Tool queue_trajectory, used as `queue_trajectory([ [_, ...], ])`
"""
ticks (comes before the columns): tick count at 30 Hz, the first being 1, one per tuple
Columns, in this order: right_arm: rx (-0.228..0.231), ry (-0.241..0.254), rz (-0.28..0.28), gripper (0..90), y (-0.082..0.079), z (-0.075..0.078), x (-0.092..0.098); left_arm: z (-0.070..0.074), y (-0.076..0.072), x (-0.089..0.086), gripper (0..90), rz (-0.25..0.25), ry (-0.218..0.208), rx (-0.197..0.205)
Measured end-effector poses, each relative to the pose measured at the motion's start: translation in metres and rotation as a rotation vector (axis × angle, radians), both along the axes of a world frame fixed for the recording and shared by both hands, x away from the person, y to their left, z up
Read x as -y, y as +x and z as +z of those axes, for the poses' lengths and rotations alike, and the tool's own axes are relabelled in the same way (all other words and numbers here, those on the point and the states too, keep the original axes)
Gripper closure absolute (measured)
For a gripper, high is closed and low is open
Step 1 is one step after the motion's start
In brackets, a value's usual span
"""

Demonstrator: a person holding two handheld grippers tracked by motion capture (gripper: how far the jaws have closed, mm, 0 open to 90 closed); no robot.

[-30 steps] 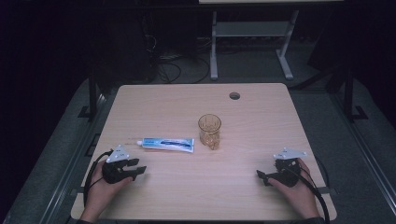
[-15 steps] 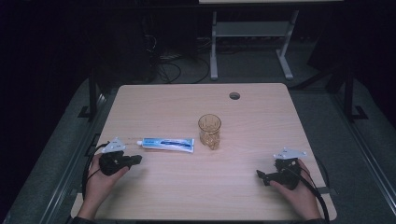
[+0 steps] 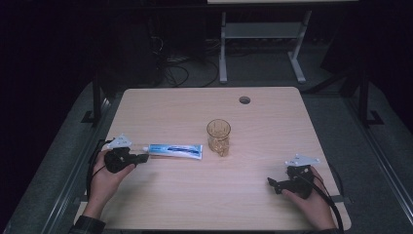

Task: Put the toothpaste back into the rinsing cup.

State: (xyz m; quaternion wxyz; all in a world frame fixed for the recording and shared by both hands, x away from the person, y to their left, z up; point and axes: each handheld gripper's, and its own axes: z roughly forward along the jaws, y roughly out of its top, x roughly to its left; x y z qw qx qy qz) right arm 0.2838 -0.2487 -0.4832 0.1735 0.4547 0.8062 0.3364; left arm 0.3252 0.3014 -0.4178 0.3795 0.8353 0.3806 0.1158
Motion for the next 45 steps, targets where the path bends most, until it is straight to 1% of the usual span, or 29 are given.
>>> queue_trajectory([
  [1,0.000,0.000,0.000,0.4,0.000,0.000,0.000,0.001,0.002,0.000,90.0,-0.003,0.001,0.004],
  [2,0.000,0.000,0.000,0.4,0.000,0.000,0.000,0.002,0.003,0.001,90.0,-0.002,-0.006,0.002],
  [5,0.000,0.000,0.000,0.4,0.000,0.000,0.000,0.005,0.008,0.002,90.0,-0.008,0.004,0.006],
  [7,0.000,0.000,0.000,0.4,0.000,0.000,0.000,0.008,0.011,0.004,90.0,-0.007,0.003,0.011],
  [8,0.000,0.000,0.000,0.4,0.000,0.000,0.000,0.009,0.013,0.004,90.0,-0.007,-0.004,0.017],
  [10,0.000,0.000,0.000,0.5,0.000,0.000,0.000,0.010,0.016,0.005,90.0,-0.009,0.003,0.013],
  [11,0.000,0.000,0.000,0.4,0.000,0.000,0.000,0.010,0.017,0.006,90.0,-0.009,-0.004,0.013],
  [15,0.000,0.001,0.000,0.4,0.000,0.000,0.000,0.014,0.023,0.008,90.0,-0.017,0.002,0.015],
  [16,0.000,0.001,0.000,0.4,0.000,0.000,0.000,0.014,0.024,0.008,90.0,-0.015,-0.007,0.015],
  [17,0.000,0.000,0.000,0.4,0.000,0.000,0.000,0.015,0.028,0.008,90.0,-0.021,0.001,0.015],
  [21,0.000,0.001,0.000,0.4,0.000,0.000,0.000,0.018,0.033,0.009,90.0,-0.017,-0.003,0.016],
  [22,0.000,0.001,-0.001,0.4,0.000,0.000,0.000,0.019,0.035,0.009,90.0,-0.015,-0.009,0.023],
  [27,0.000,0.001,0.000,0.4,0.000,0.000,0.000,0.022,0.044,0.009,90.0,-0.009,0.001,0.026],
  [28,0.000,0.001,0.000,0.4,0.000,0.000,0.000,0.023,0.049,0.010,90.0,-0.006,0.003,0.030],
  [29,0.000,0.001,0.000,0.4,0.000,0.000,0.000,0.023,0.049,0.010,90.0,-0.006,0.003,0.030],
  [30,0.000,0.001,0.000,0.4,0.000,0.000,0.000,0.023,0.053,0.011,90.0,-0.006,-0.003,0.032],
  [31,0.000,0.000,0.000,0.4,0.000,0.000,0.000,0.023,0.055,0.012,90.0,-0.008,0.006,0.034],
  [32,0.000,0.001,0.000,0.4,0.000,0.000,0.000,0.023,0.055,0.012,90.0,-0.008,0.006,0.034],
  [35,0.000,0.001,-0.001,0.4,0.000,0.000,0.000,0.023,0.061,0.016,90.0,-0.014,0.009,0.038],
  [37,0.000,0.000,0.000,0.4,0.000,0.000,0.000,0.022,0.066,0.019,90.0,-0.012,0.008,0.040],
  [38,0.000,0.000,0.000,0.4,0.000,0.000,0.000,0.021,0.068,0.020,90.0,-0.011,-0.002,0.044],
  [39,0.000,0.000,0.000,0.4,0.000,0.000,0.000,0.020,0.070,0.020,90.0,-0.017,0.002,0.037],
  [40,0.000,0.001,0.000,0.4,0.000,0.000,0.000,0.016,0.074,0.023,90.0,-0.019,0.017,0.028],
  [43,0.000,0.000,0.000,0.4,0.000,0.000,0.000,0.012,0.078,0.026,90.0,-0.019,0.014,0.025],
  [45,0.000,0.000,0.000,0.4,0.000,0.000,0.000,0.008,0.082,0.028,90.0,-0.018,0.036,0.019],
])
